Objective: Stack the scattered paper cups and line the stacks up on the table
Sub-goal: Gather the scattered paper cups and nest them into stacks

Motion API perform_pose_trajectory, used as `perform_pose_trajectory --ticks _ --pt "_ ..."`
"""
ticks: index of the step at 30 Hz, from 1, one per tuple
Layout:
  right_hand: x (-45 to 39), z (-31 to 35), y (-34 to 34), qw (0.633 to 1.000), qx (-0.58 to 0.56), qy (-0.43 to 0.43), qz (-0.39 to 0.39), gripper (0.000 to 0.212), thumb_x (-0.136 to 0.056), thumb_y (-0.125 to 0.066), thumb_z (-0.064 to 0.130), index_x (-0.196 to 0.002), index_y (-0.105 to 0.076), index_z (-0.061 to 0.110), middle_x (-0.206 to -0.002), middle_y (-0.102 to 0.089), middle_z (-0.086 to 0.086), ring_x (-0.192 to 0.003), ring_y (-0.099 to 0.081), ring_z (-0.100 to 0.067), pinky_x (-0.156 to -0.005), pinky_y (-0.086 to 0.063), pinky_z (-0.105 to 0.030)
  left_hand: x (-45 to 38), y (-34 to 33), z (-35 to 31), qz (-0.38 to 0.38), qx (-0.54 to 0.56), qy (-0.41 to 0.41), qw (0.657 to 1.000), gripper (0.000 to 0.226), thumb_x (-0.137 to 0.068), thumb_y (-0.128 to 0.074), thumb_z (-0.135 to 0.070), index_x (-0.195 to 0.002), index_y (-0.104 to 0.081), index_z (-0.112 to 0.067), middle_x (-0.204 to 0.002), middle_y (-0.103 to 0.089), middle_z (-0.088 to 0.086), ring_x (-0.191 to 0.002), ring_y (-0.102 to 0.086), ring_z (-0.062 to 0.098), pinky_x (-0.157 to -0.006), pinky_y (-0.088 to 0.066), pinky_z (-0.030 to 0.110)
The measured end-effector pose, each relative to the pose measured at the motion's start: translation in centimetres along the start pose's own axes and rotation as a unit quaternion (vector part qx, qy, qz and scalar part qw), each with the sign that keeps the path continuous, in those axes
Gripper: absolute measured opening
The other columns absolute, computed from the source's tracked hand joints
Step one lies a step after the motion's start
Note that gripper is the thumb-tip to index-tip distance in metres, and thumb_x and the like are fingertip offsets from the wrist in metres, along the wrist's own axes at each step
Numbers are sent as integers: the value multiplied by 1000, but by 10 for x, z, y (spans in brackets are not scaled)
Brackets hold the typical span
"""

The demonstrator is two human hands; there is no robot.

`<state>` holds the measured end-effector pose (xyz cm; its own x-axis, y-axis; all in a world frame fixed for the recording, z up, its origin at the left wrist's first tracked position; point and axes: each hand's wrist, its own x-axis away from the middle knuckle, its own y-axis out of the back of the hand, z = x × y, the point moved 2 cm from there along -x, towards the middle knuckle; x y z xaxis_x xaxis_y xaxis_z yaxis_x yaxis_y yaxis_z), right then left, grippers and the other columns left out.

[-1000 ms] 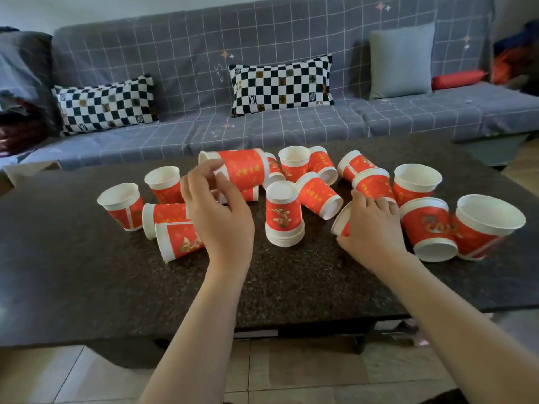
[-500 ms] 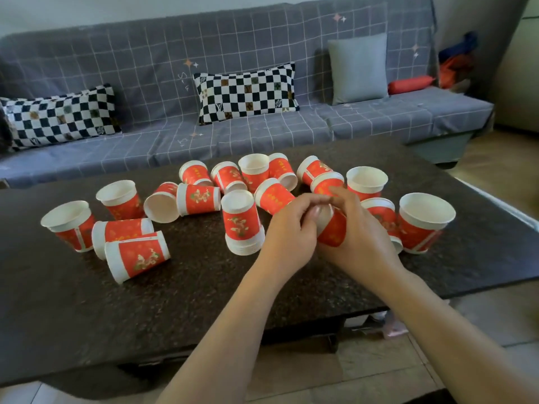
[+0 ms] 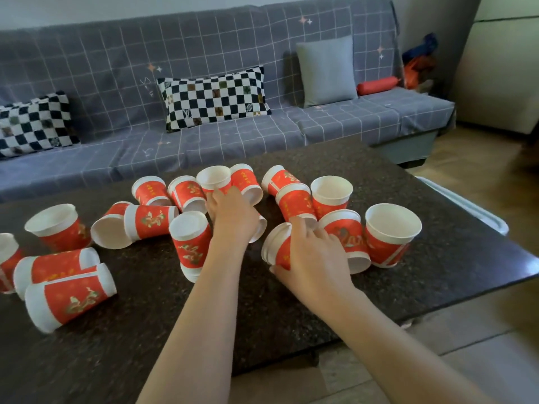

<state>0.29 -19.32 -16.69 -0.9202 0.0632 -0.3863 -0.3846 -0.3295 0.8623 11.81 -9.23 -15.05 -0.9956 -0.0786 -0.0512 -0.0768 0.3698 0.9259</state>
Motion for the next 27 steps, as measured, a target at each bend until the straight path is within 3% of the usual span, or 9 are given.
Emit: perform_pose_trajectory --ticks 4,7,10,13,15,18,21,23,27 --pt "-12 0 -8 1000 5 -5 3 77 -77 -66 46 -136 -28 13 -128 -57 -7 -117 -52 -28 -89 -41 -35 5 3 -4 -20 143 21 989 35 -95 -43 -9 -130 -46 -14 -134 -48 14 -118 -52 31 -97 -45 37" --pt "-18 -1 -10 1000 -15 -20 7 73 -75 -68 47 -129 -32 14 -121 -60 -7 -113 -54 -28 -88 -42 -36 15 13 -9 10 221 -2 975 36 -94 -39 -4 -124 -55 -15 -130 -56 7 -105 -54 22 -79 -40 28" --pt "-17 1 -4 998 -52 -24 -16 69 -74 -69 48 -124 -36 15 -114 -63 -6 -107 -58 -27 -85 -43 -34 28 26 -17 62 256 -45 964 37 -91 -39 -2 -110 -66 -20 -129 -58 1 -100 -48 14 -81 -39 28" --pt "-8 0 9 997 -54 -18 -48 68 -76 -66 49 -127 -37 15 -111 -64 -4 -103 -59 -25 -81 -43 -35 45 28 -27 177 264 -73 945 33 -90 -43 -6 -89 -67 -30 -129 -56 4 -114 -52 19 -95 -47 36" --pt "1 -3 19 996 -52 -24 -64 70 -76 -64 51 -129 -37 15 -108 -65 -4 -99 -61 -26 -79 -45 -36 52 28 -35 217 261 -87 936 30 -91 -43 -12 -91 -68 -29 -128 -55 5 -117 -52 21 -99 -46 40" --pt "22 -8 36 994 -60 -26 -86 70 -75 -64 52 -129 -39 15 -105 -66 -4 -95 -63 -26 -73 -45 -34 58 31 -47 136 252 -109 952 31 -94 -41 -25 -110 -66 -19 -116 -62 1 -105 -58 20 -91 -48 37" --pt "41 -19 53 995 -66 -37 -70 68 -75 -61 56 -128 -34 23 -113 -62 3 -102 -59 -21 -75 -44 -33 64 32 -66 65 282 -154 945 26 -94 -45 -21 -102 -70 -17 -109 -69 1 -96 -63 20 -84 -50 32" --pt "49 -30 62 994 -61 -58 -63 66 -75 -59 59 -124 -33 24 -113 -61 5 -100 -60 -19 -72 -44 -32 69 24 -79 62 233 -185 953 26 -94 -48 -17 -108 -70 -19 -116 -68 -2 -97 -61 15 -75 -43 21" --pt "52 -46 69 993 -48 -90 -55 67 -74 -60 59 -124 -34 24 -109 -61 3 -97 -60 -19 -71 -43 -32 71 -4 -86 103 139 -225 959 30 -92 -55 -26 -118 -66 -18 -122 -67 2 -115 -58 20 -89 -37 22"
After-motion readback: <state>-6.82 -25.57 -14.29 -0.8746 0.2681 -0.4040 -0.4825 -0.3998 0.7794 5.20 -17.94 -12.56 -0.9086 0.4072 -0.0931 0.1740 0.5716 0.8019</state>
